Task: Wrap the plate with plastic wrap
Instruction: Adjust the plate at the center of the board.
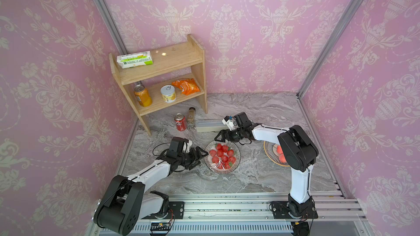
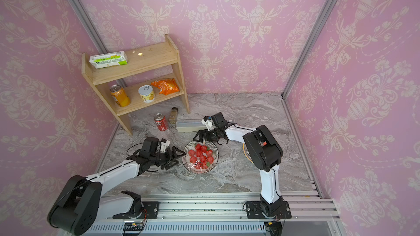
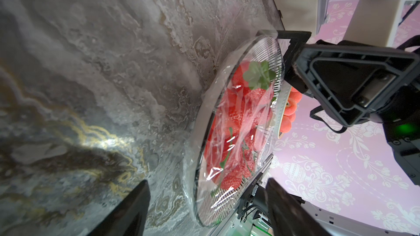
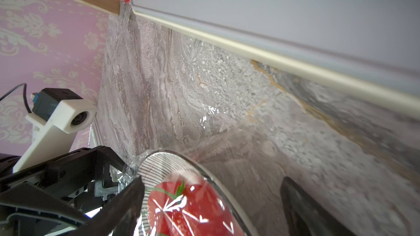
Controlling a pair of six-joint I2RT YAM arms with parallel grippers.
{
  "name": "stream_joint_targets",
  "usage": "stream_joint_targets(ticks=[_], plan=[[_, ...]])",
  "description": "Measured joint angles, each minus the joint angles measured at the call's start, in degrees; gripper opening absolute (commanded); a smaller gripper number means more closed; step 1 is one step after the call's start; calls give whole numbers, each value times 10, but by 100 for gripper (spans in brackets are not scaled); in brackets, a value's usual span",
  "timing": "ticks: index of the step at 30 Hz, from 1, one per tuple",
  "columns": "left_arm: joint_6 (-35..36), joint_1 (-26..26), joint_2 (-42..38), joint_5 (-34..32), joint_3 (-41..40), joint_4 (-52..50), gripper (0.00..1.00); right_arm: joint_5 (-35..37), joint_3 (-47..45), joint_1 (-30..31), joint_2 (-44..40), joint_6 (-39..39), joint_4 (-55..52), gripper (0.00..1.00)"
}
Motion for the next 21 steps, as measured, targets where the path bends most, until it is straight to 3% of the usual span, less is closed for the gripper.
stream_joint_targets(ticks=[8, 15, 21], plan=[[-21, -20, 22, 0, 0, 47, 81, 83, -59, -47, -156, 9, -82, 100], [-31, -37, 61, -2, 1, 77, 80, 83, -185, -34, -229, 89, -138, 100], [-34, -44, 82, -4, 8, 98, 79, 68, -204, -1, -246, 166, -148, 100]])
